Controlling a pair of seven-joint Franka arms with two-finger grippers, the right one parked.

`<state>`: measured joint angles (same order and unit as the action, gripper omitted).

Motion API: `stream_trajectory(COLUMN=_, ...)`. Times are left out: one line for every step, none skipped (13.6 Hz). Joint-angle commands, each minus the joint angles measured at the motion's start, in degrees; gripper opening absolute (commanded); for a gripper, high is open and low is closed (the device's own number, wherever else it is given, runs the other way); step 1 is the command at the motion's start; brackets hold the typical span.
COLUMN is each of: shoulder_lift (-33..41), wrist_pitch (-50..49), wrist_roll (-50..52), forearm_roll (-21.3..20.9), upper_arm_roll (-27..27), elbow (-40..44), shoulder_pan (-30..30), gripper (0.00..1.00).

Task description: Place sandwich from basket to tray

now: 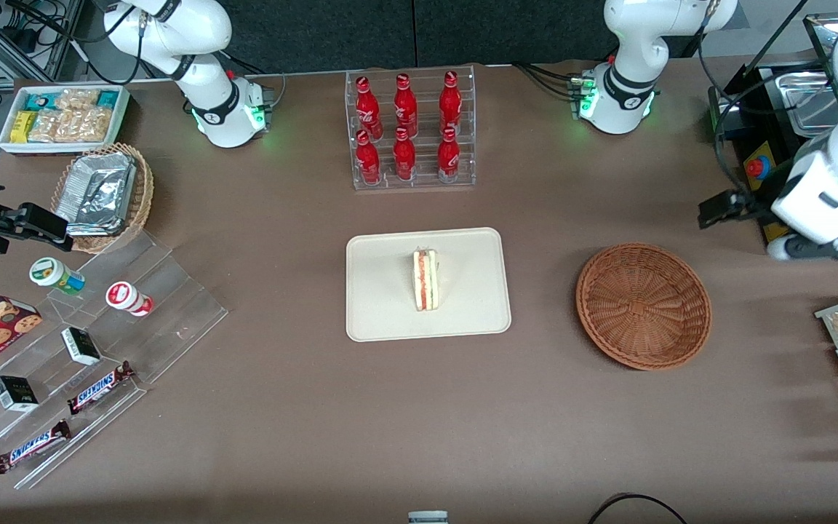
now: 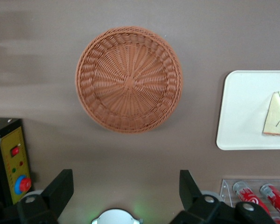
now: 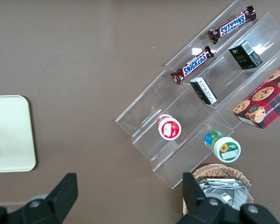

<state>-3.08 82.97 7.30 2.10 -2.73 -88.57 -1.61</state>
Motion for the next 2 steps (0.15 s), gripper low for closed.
stream_trajectory(shoulder_lift=3.2, wrist_pitch=-1.6, wrist_roll=-2.5, forearm_roll=-0.9, upper_arm_roll=-1.1, elbow=-2.0, shoulder_pan=1.4, gripper=1.00)
stream_trajectory(shoulder_lift=3.3, wrist_pitch=-1.6, wrist_roll=-2.5, forearm_roll=-1.0, upper_arm_roll=-1.1, elbow=-2.0, shoulder_pan=1.4, gripper=1.00)
